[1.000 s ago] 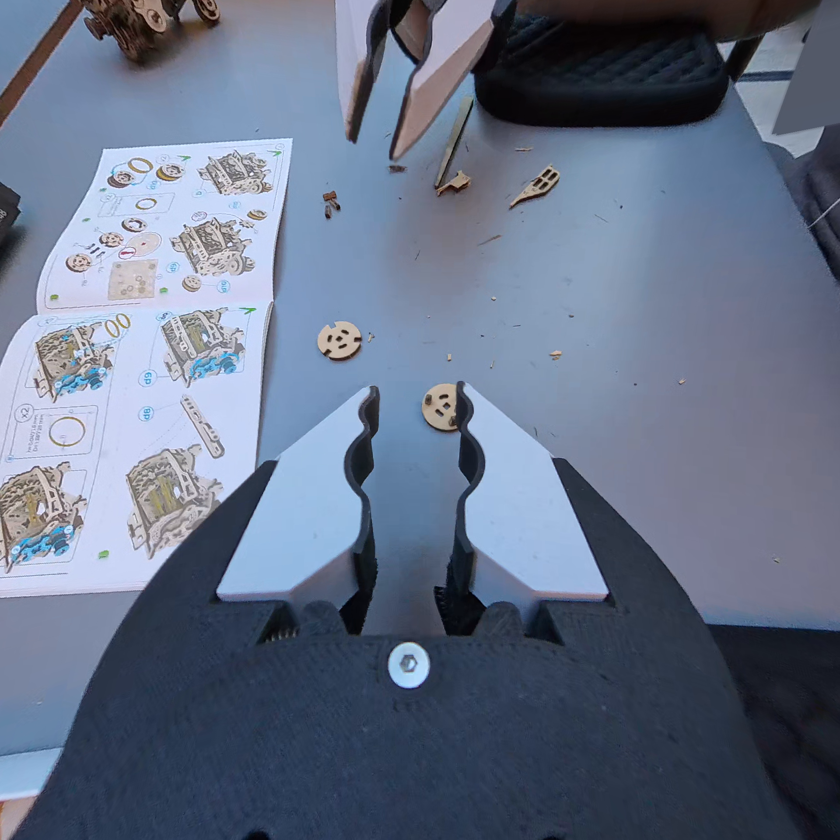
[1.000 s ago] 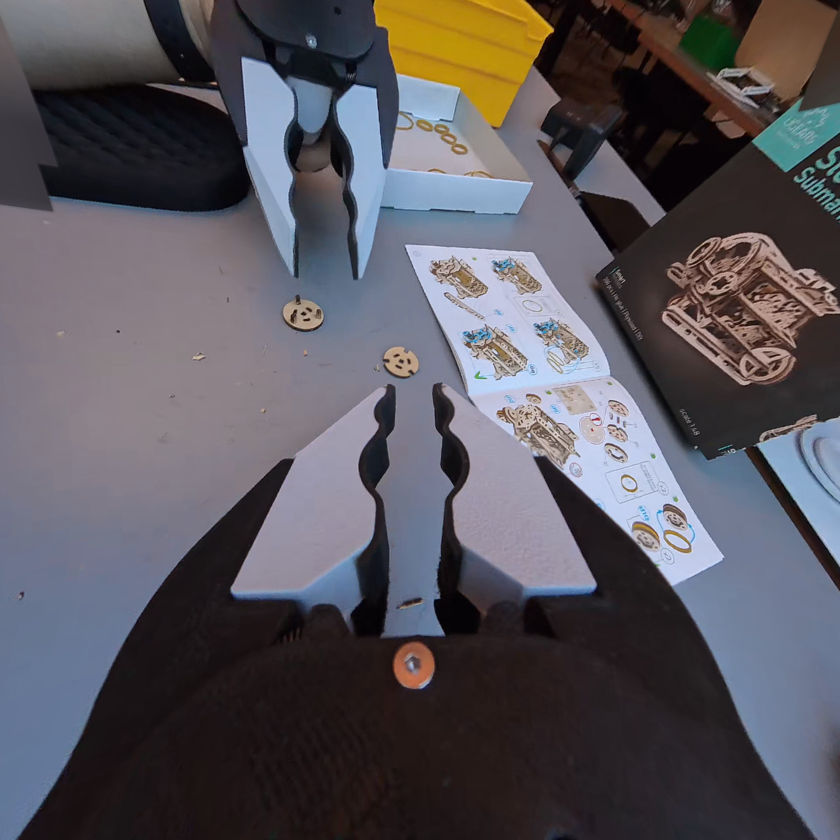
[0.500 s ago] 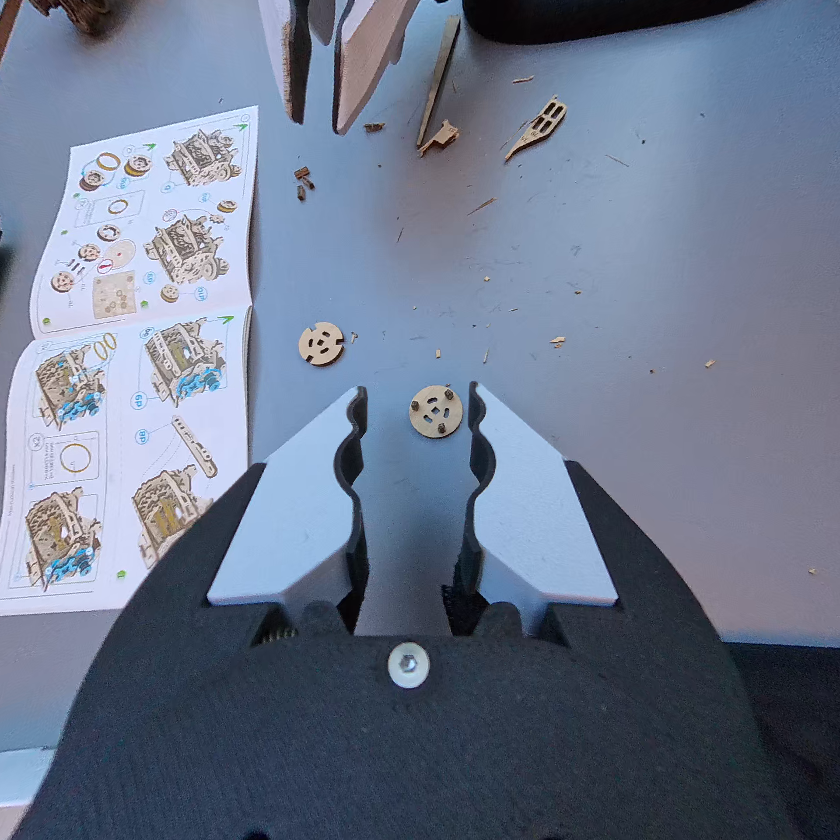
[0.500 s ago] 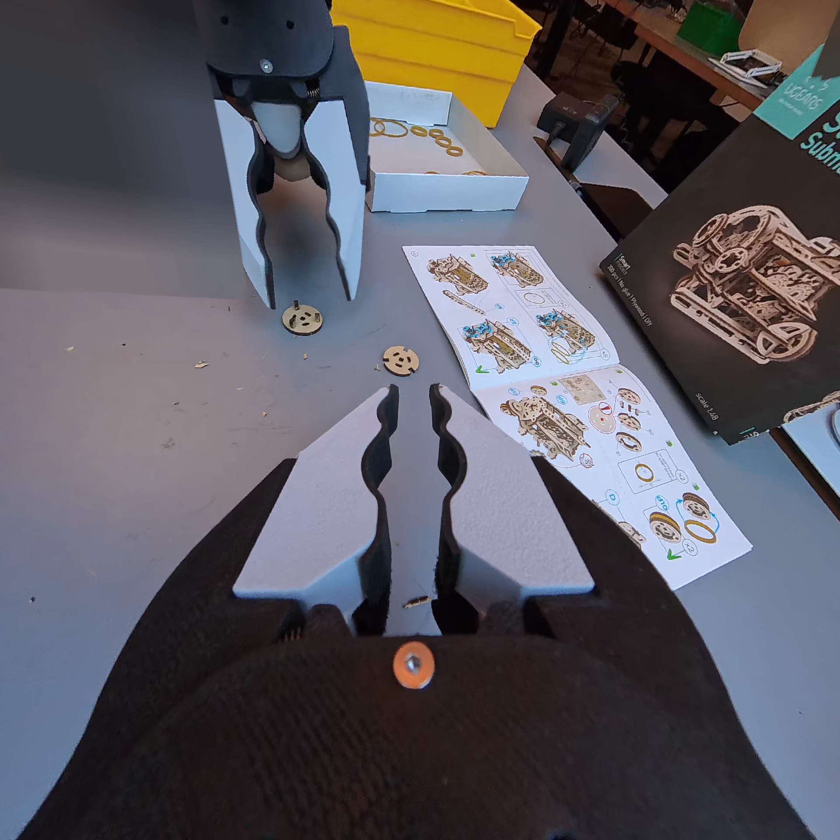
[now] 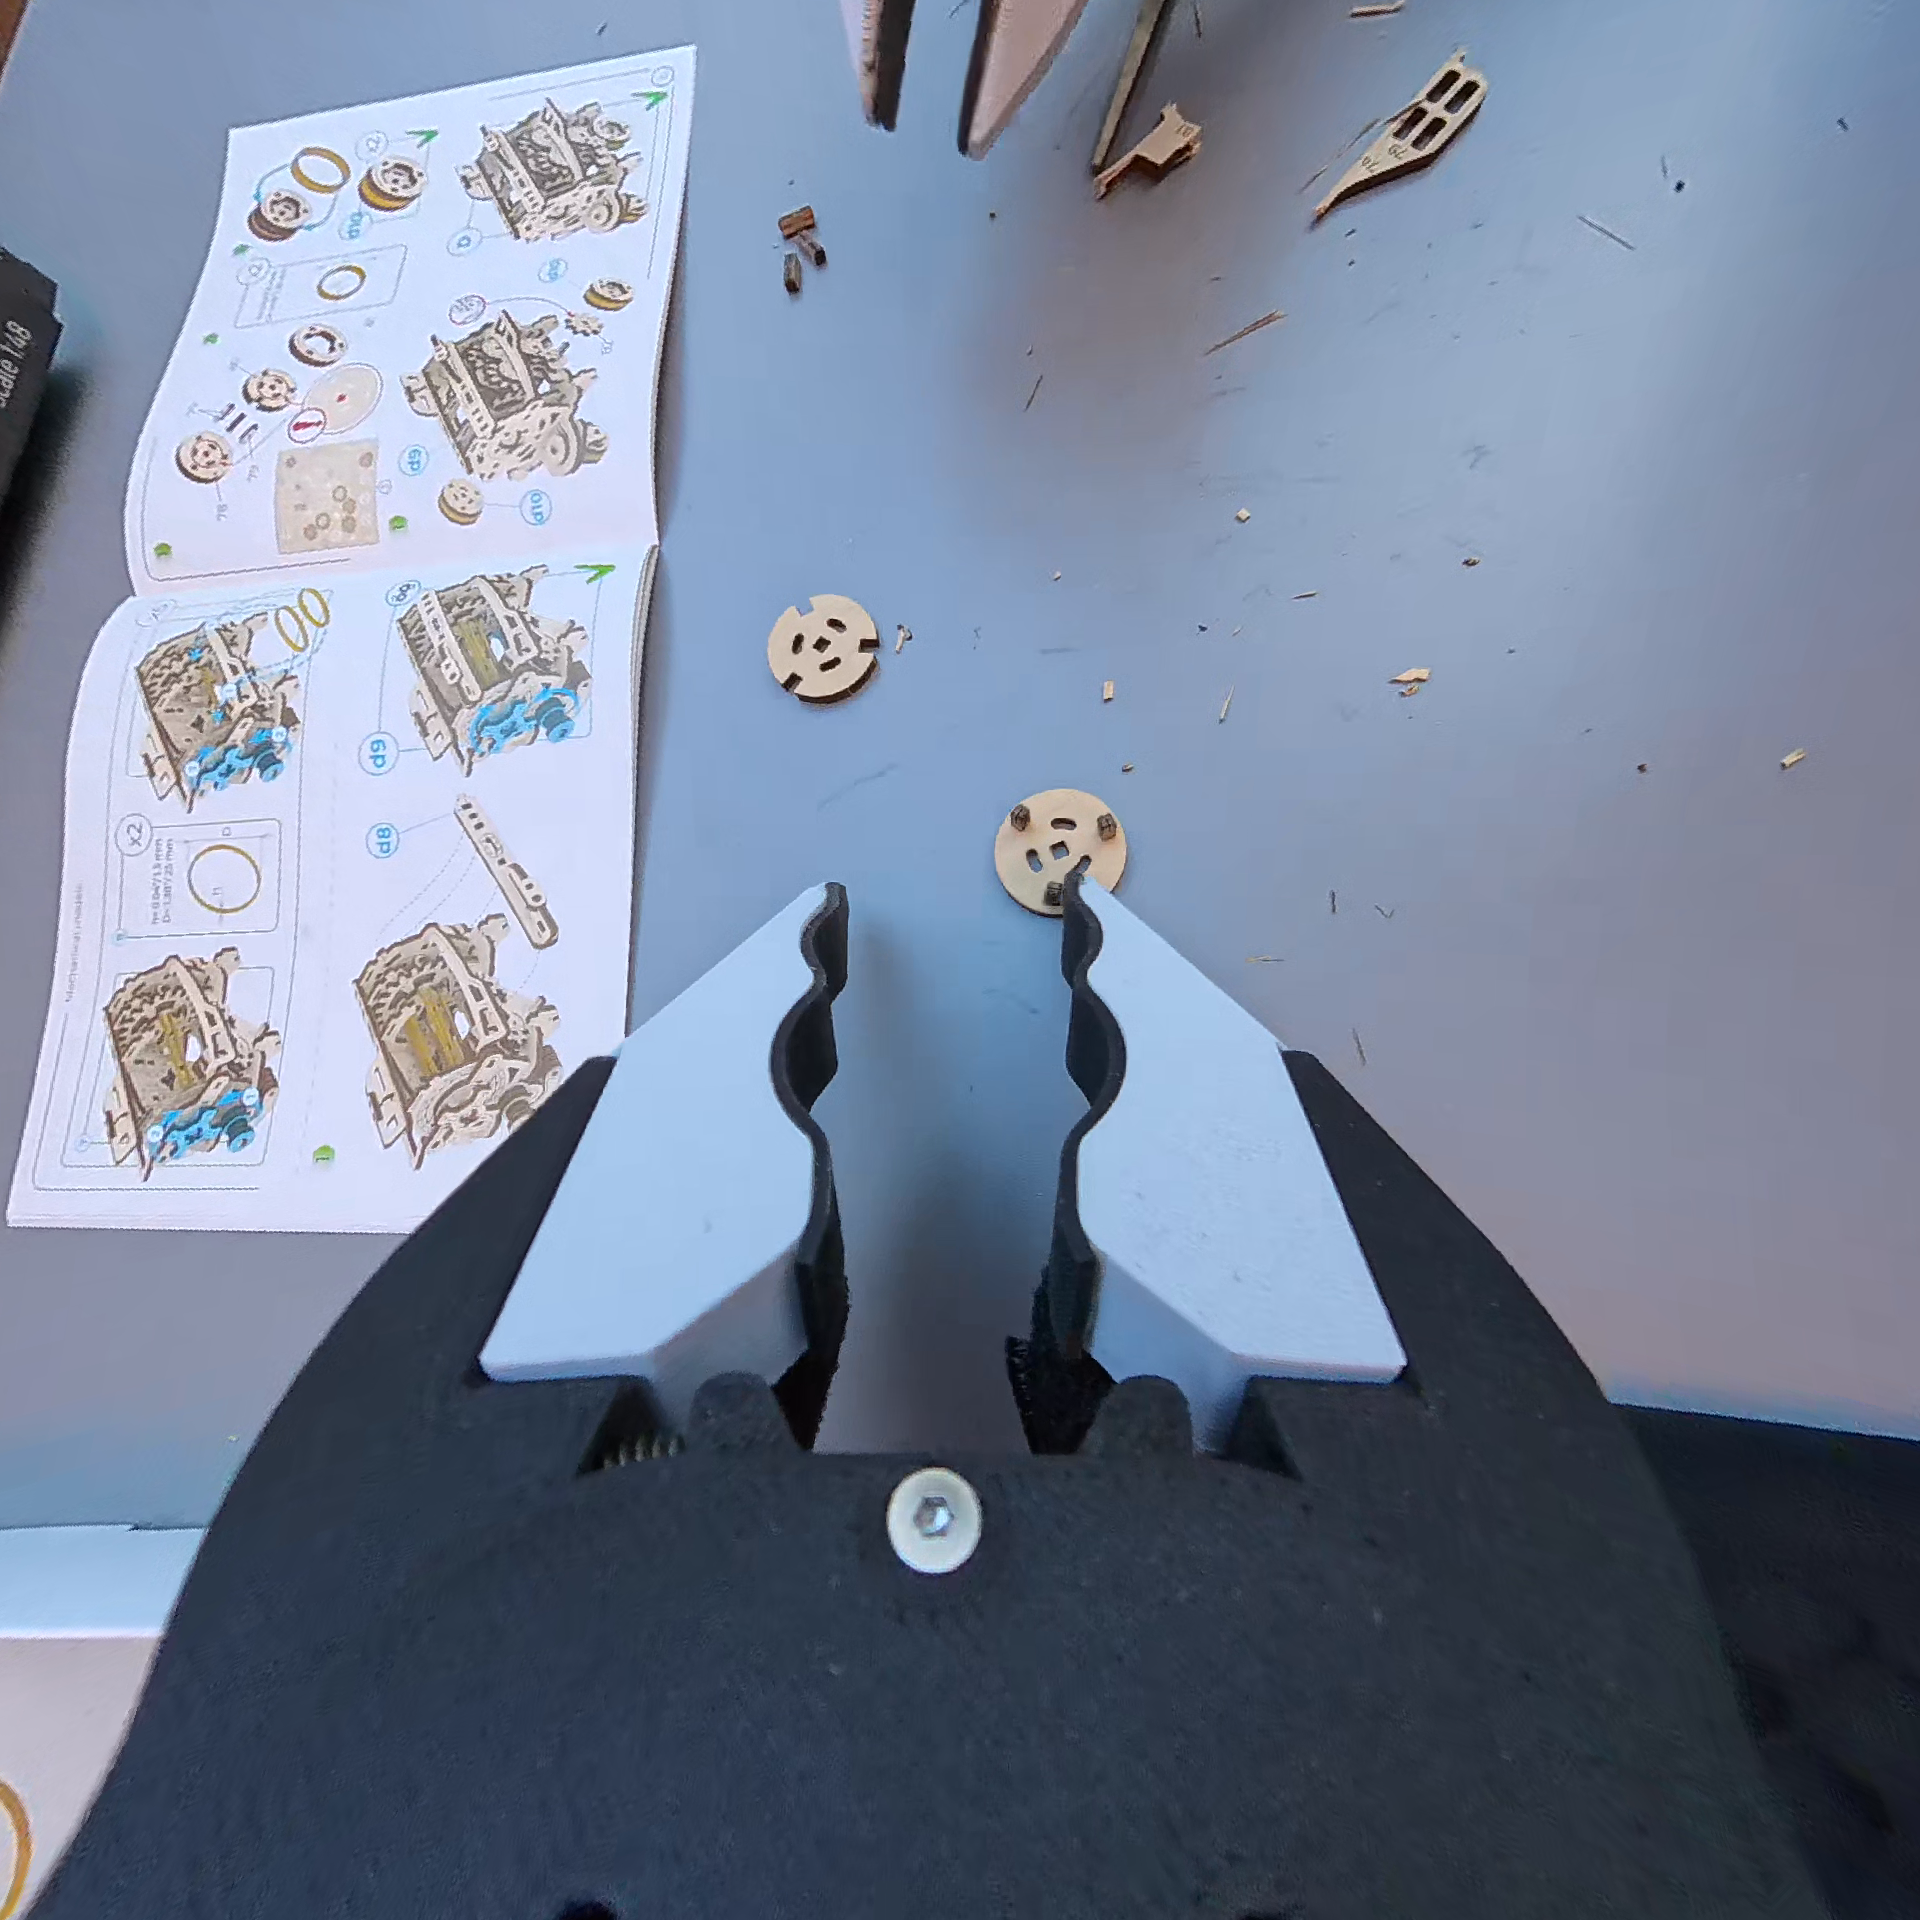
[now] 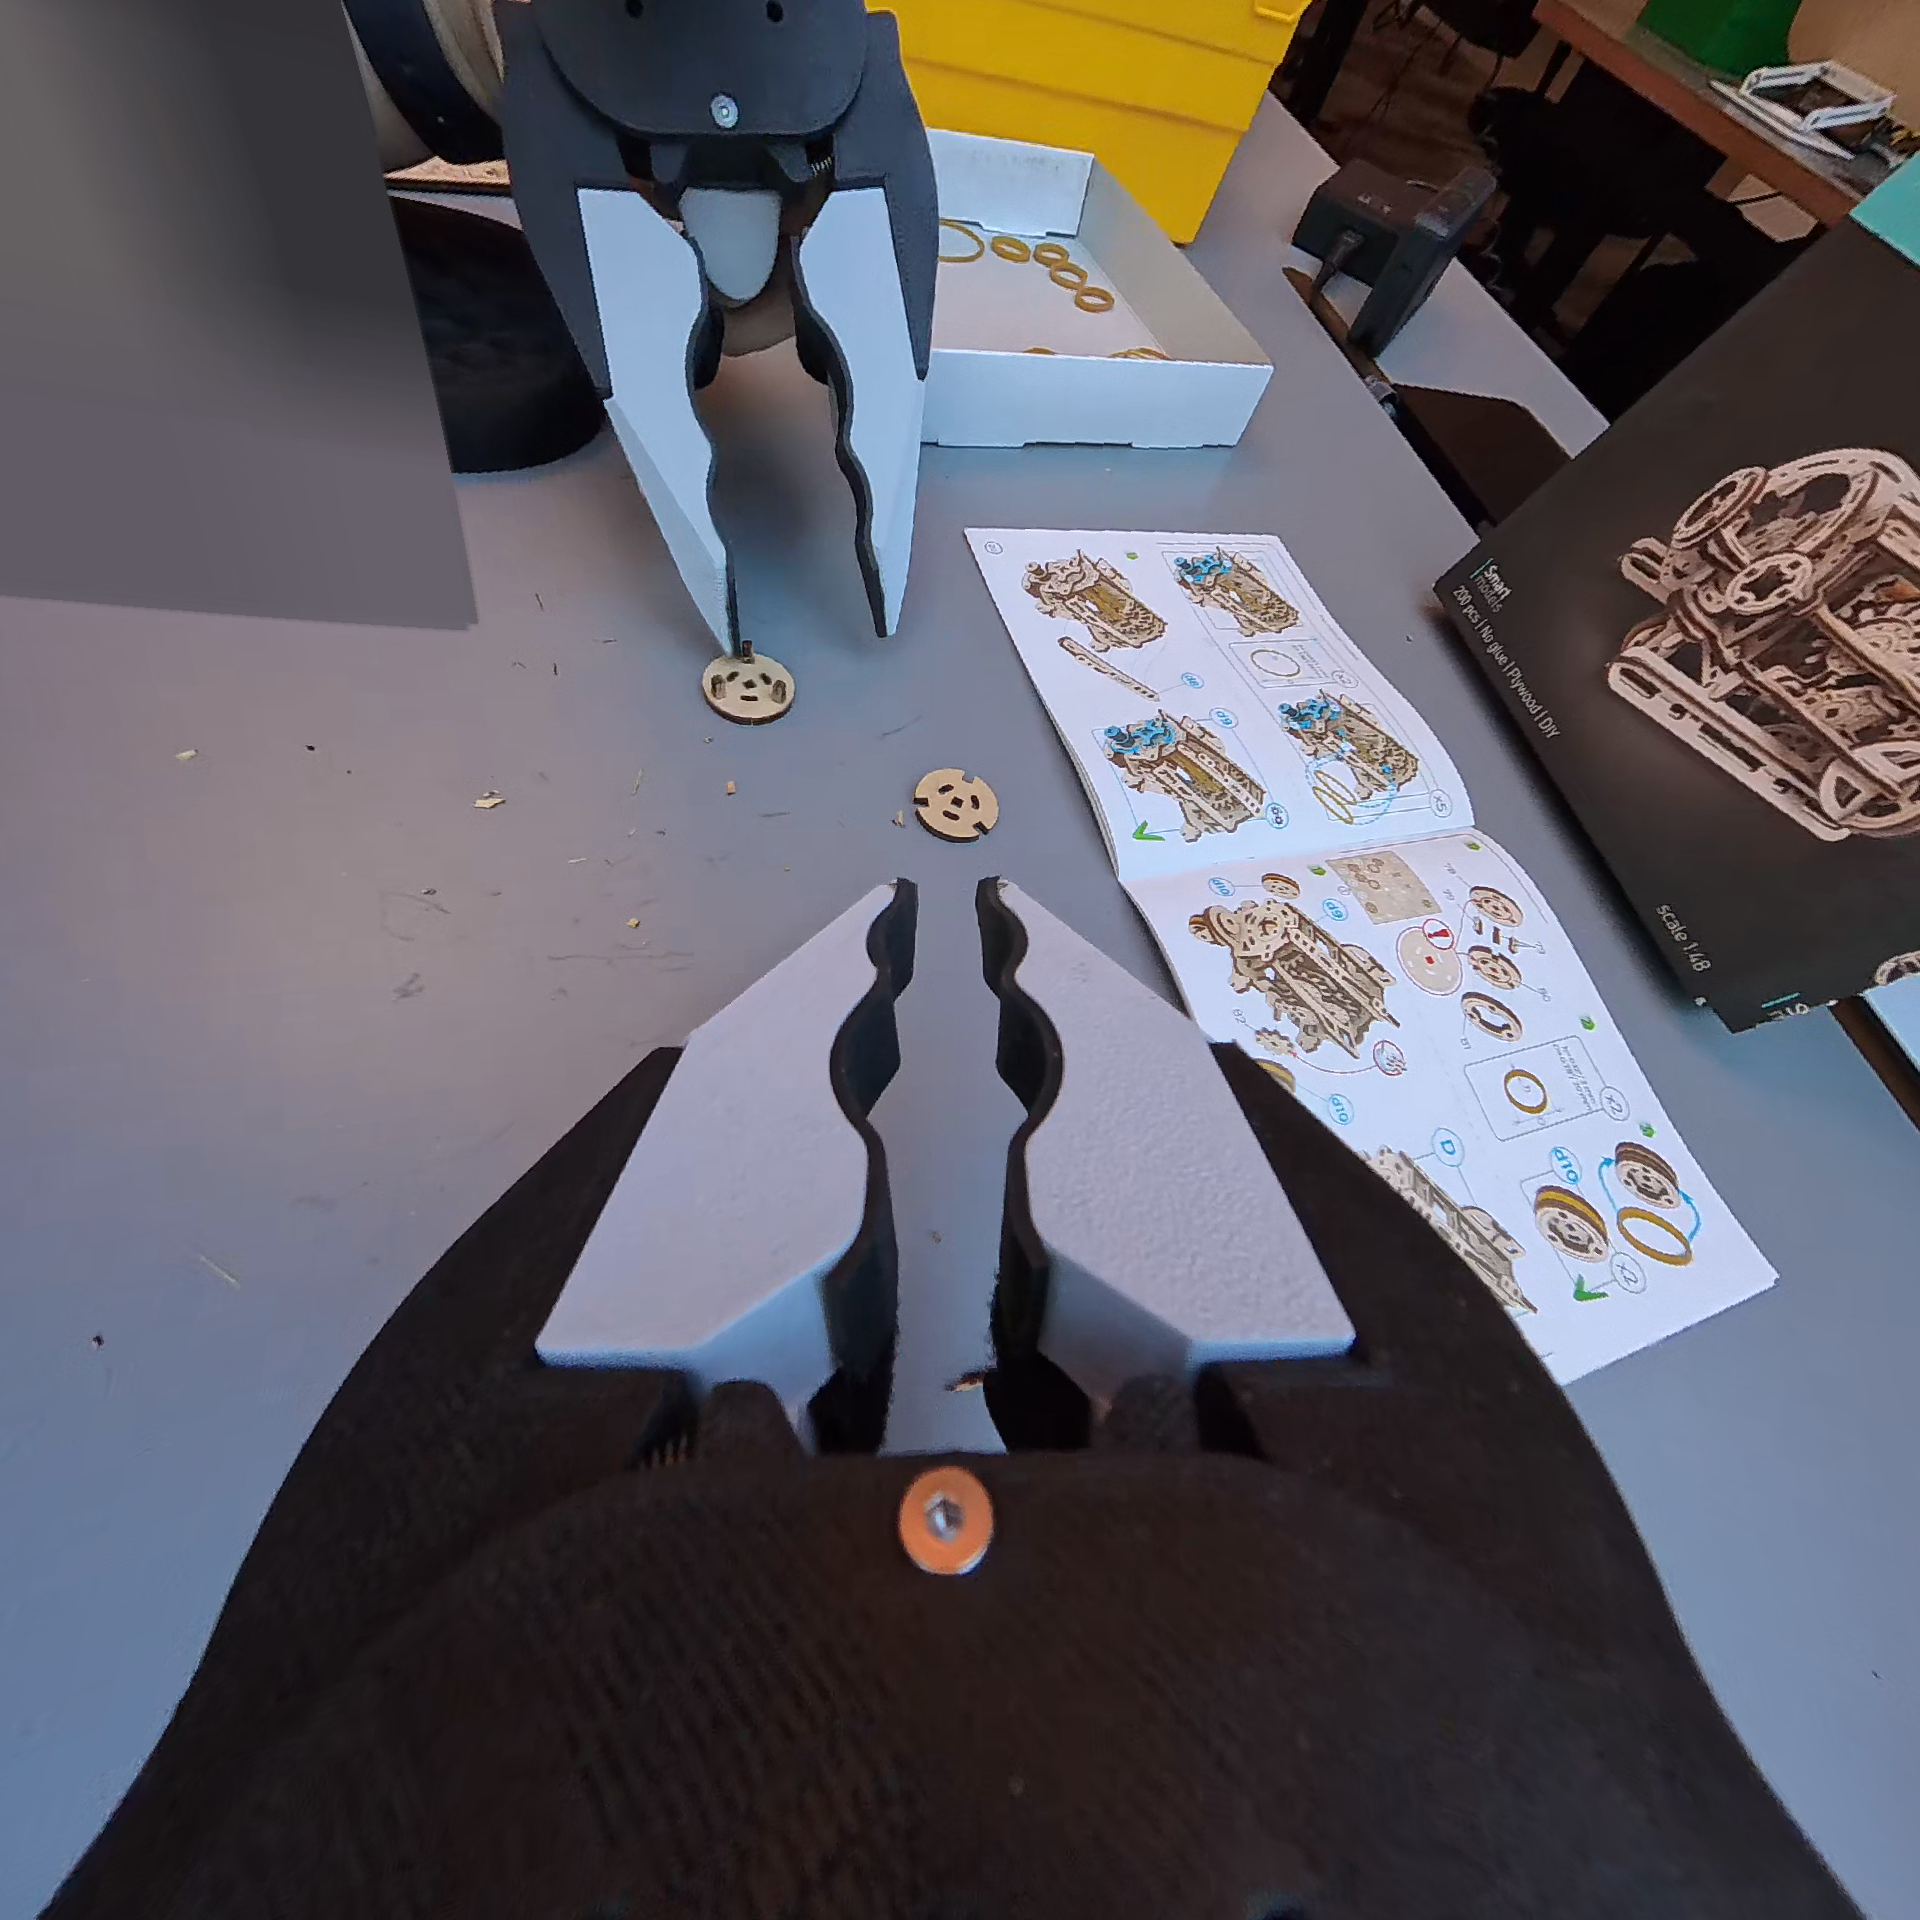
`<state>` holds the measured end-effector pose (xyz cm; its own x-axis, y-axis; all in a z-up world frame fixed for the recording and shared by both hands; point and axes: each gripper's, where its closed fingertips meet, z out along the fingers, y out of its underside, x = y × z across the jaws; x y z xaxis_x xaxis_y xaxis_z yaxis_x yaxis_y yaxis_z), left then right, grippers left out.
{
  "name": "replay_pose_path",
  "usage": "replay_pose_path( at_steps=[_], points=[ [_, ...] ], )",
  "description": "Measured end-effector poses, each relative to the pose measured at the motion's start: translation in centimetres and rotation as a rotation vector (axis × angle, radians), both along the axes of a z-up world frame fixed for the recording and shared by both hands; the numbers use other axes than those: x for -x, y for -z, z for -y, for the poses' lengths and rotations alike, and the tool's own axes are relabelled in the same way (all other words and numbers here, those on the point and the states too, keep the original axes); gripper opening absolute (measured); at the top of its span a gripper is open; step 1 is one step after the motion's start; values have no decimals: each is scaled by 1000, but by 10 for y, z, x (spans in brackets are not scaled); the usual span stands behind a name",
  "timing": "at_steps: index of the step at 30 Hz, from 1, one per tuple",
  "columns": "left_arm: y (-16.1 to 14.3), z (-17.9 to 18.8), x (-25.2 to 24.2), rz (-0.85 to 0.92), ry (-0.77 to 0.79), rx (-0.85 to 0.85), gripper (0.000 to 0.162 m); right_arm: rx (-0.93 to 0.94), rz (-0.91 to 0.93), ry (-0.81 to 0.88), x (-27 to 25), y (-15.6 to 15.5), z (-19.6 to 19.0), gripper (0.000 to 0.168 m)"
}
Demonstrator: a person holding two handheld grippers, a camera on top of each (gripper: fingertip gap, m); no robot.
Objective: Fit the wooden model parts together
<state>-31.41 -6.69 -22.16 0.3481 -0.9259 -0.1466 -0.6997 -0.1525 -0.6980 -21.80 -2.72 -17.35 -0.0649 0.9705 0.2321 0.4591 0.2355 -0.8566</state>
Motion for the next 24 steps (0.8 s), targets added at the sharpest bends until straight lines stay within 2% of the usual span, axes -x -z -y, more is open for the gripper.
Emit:
replay_pose_path(
  at_steps=[6,10,24],
  points=[
    [-13,6,-4,69,7,34,34,-5,9,-7,0,2,2,11],
    [-12,8,-4,64,0,69,21,-8,20,-8,0,5,1,11],
    [-7,11,4,47,2,94,20,-28,36,-15,0,7,3,10]
  ],
)
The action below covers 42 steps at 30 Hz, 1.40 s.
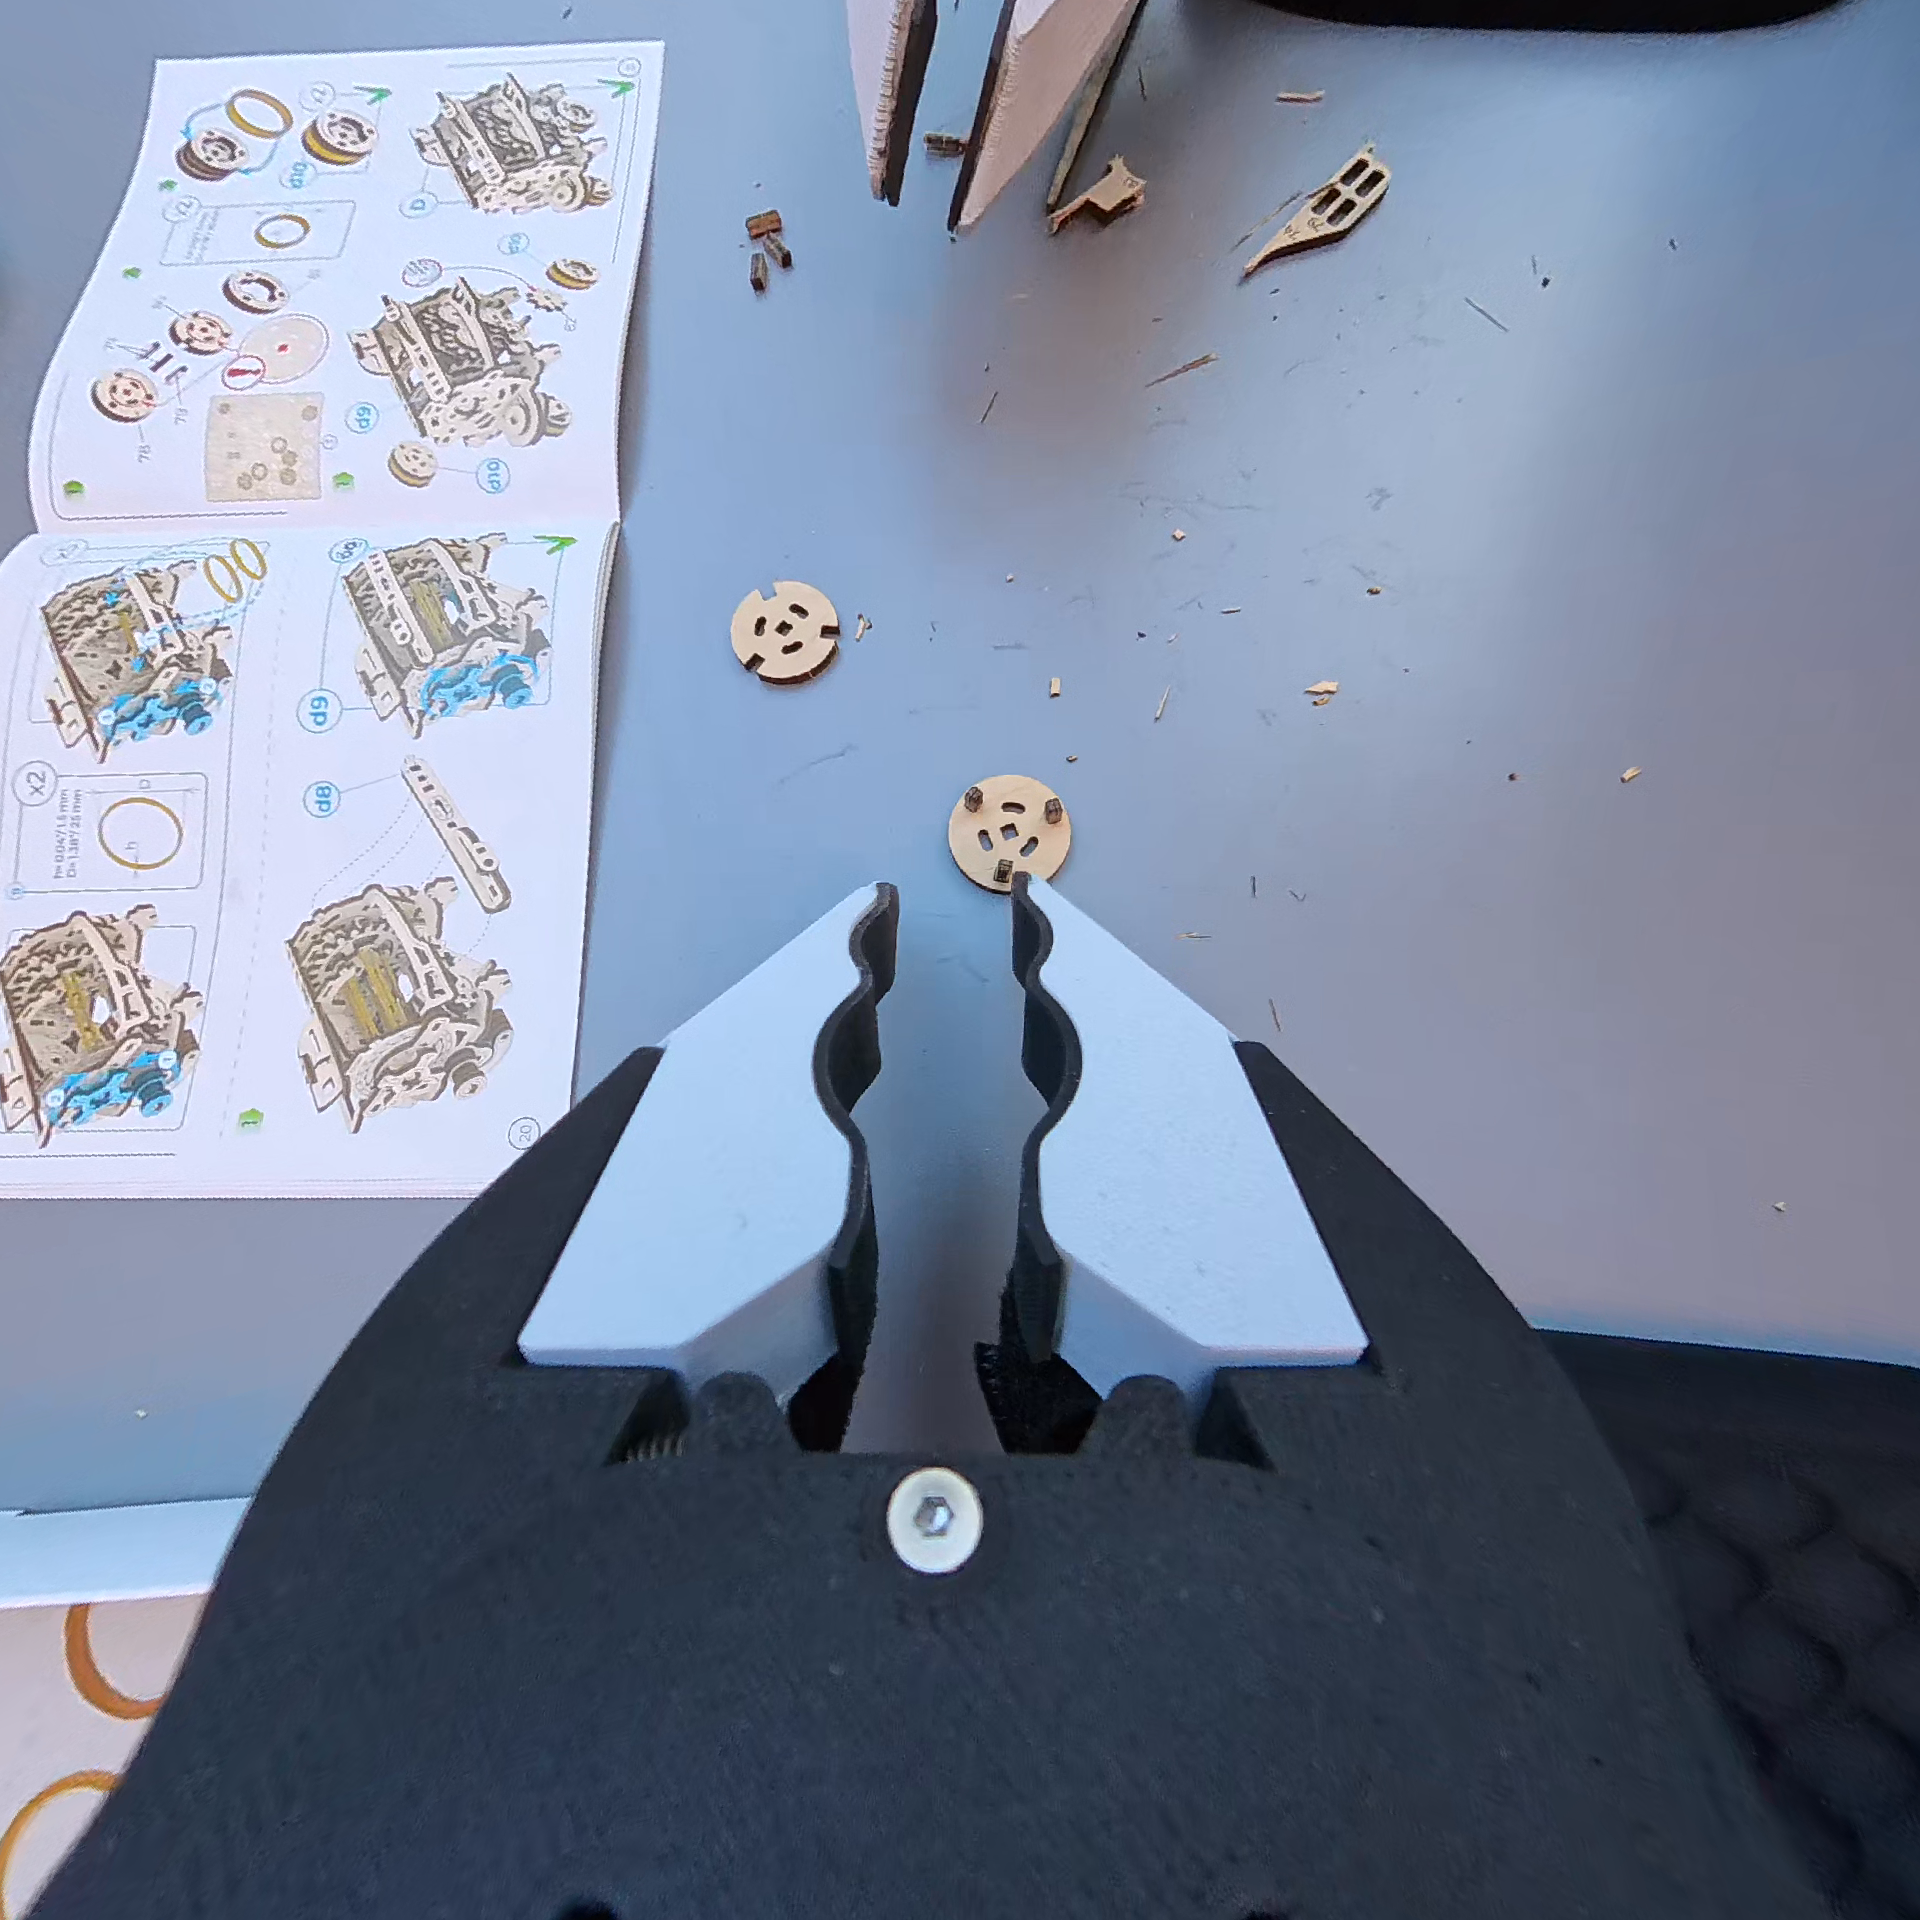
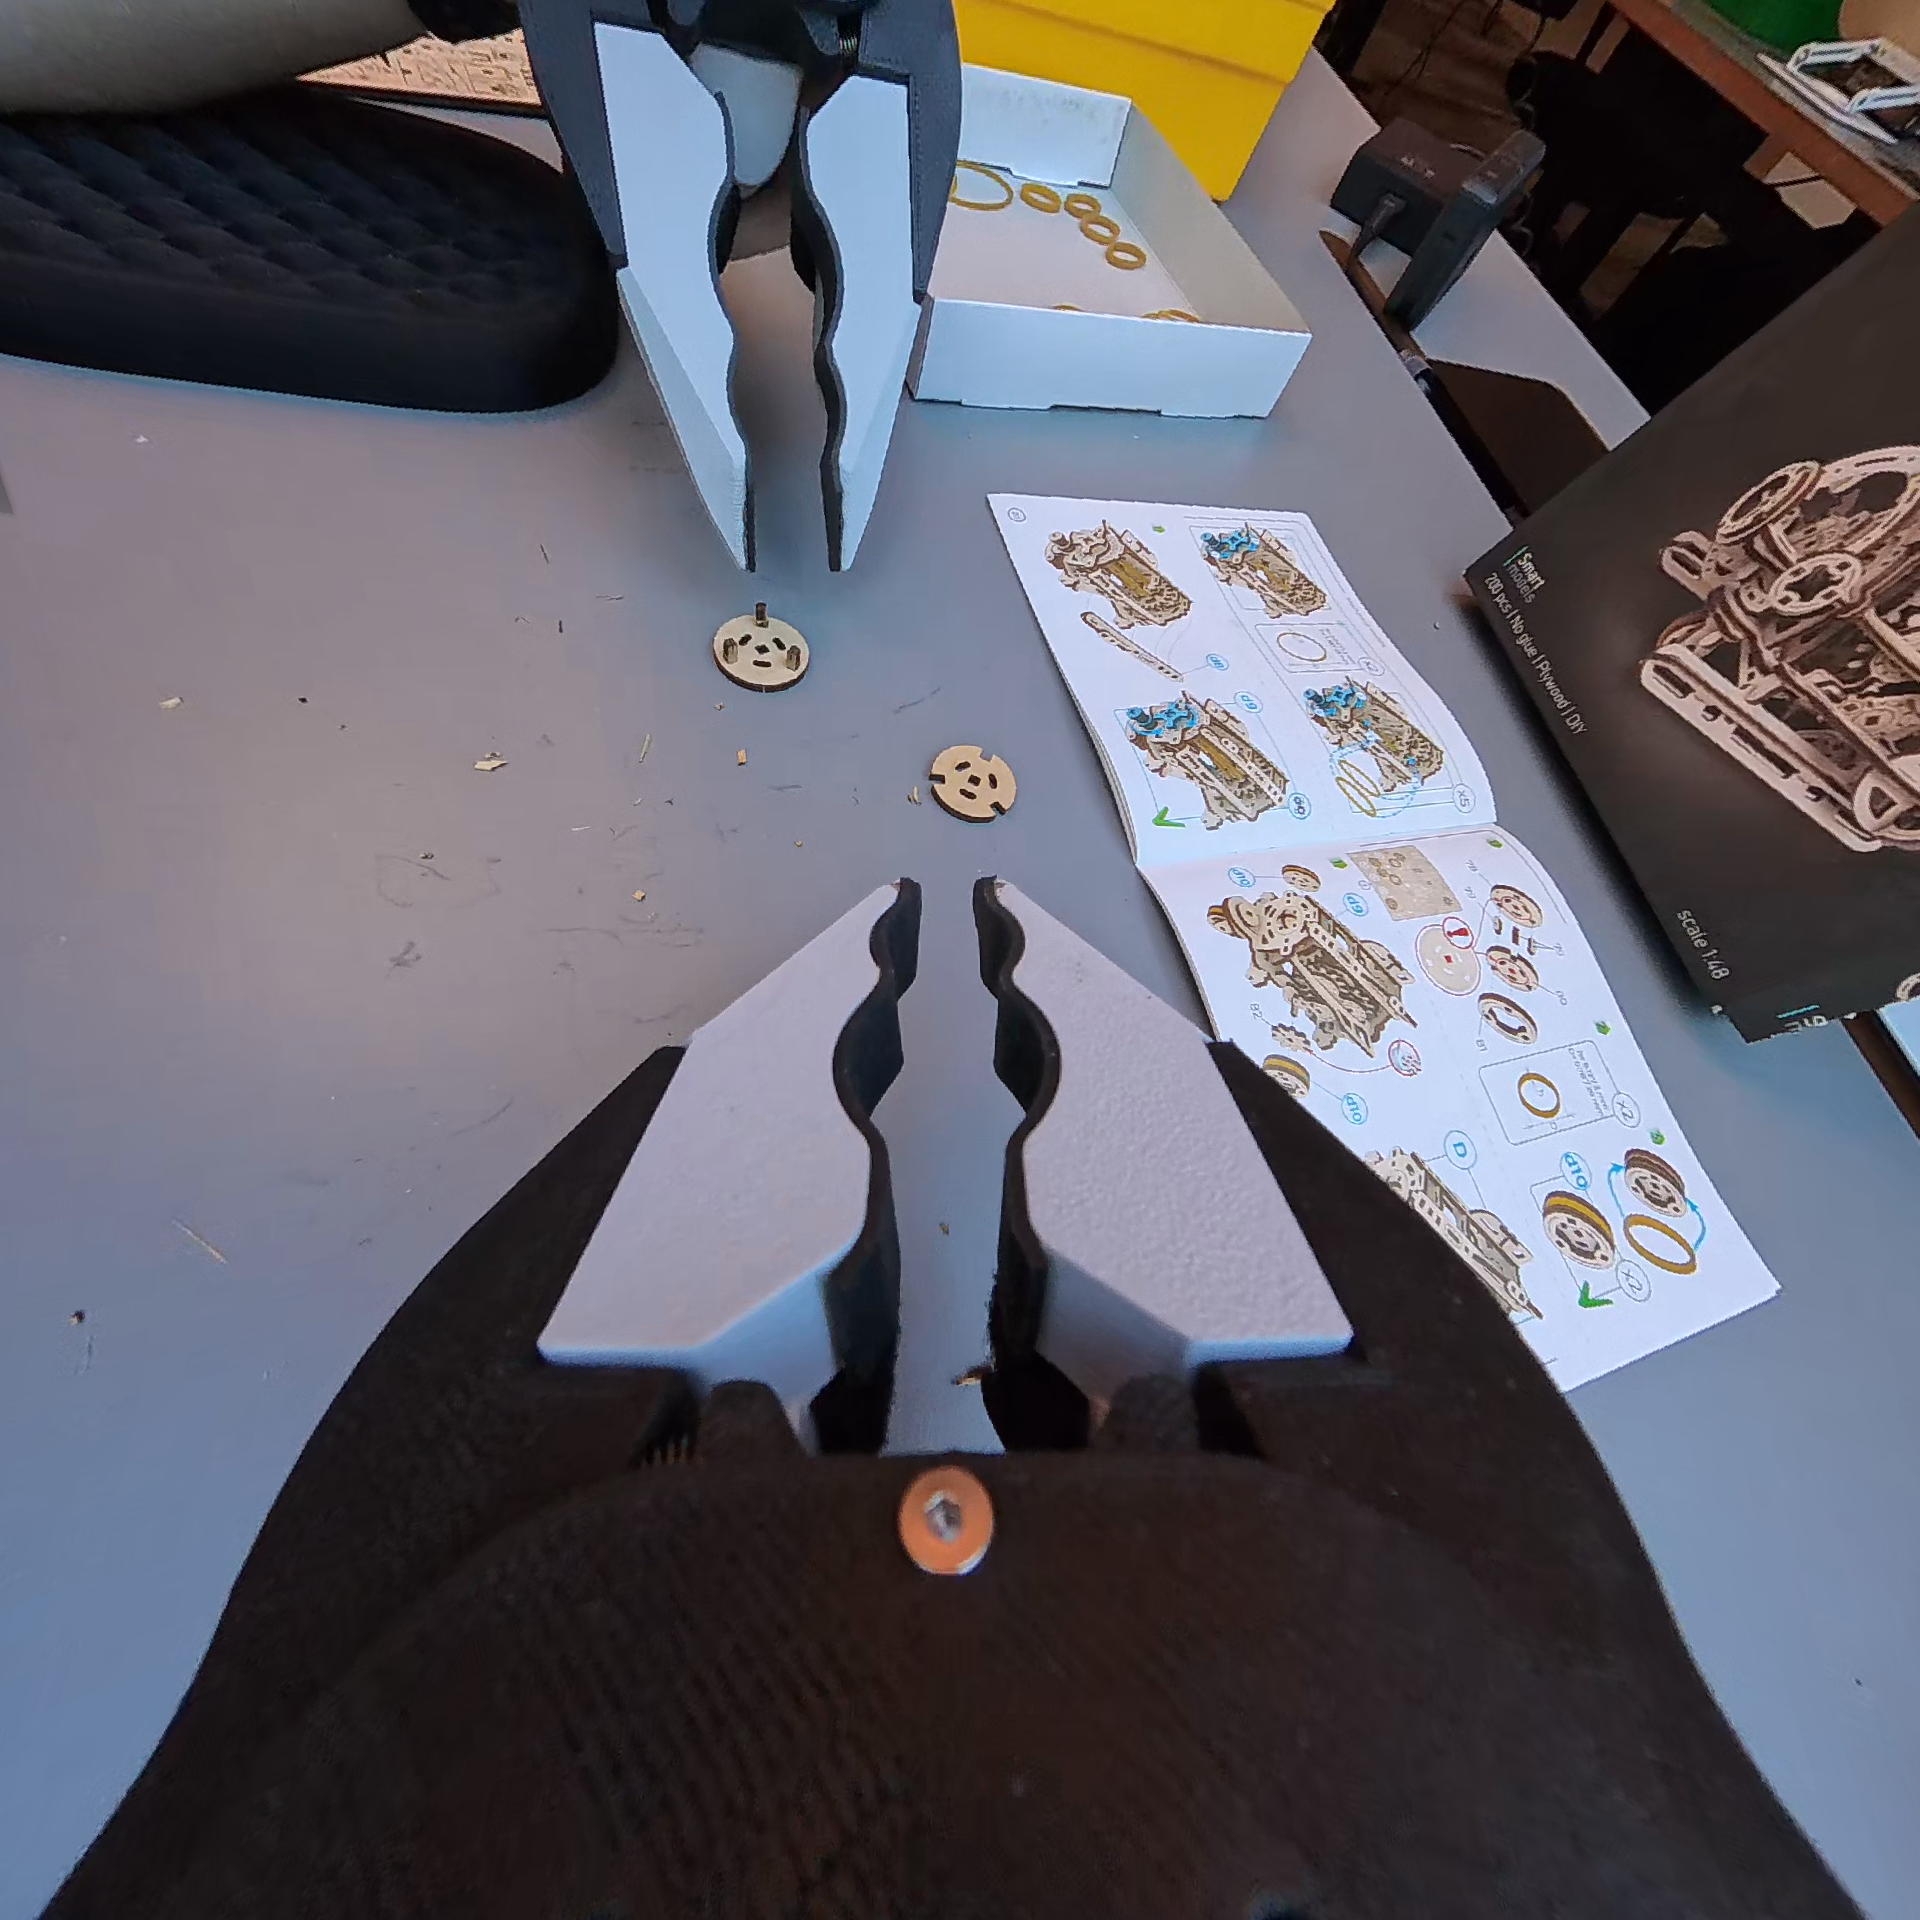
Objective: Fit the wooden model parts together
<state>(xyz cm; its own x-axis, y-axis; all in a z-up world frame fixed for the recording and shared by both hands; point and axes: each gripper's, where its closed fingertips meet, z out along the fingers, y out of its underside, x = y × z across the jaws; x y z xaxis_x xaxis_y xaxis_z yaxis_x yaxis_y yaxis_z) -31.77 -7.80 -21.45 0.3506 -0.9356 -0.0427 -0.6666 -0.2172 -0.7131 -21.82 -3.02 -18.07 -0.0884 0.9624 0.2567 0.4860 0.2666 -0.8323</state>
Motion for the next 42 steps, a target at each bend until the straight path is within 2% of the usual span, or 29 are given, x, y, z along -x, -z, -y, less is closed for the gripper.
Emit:
replay_pose_path(
  at_steps=[11,42],
  points=[
    [14,-2,0,-55,16,0,18,2,16,-9,1,4,1,10],
    [12,-4,-3,-23,20,-13,18,-35,60,-27,1,14,4,10]
  ],
)
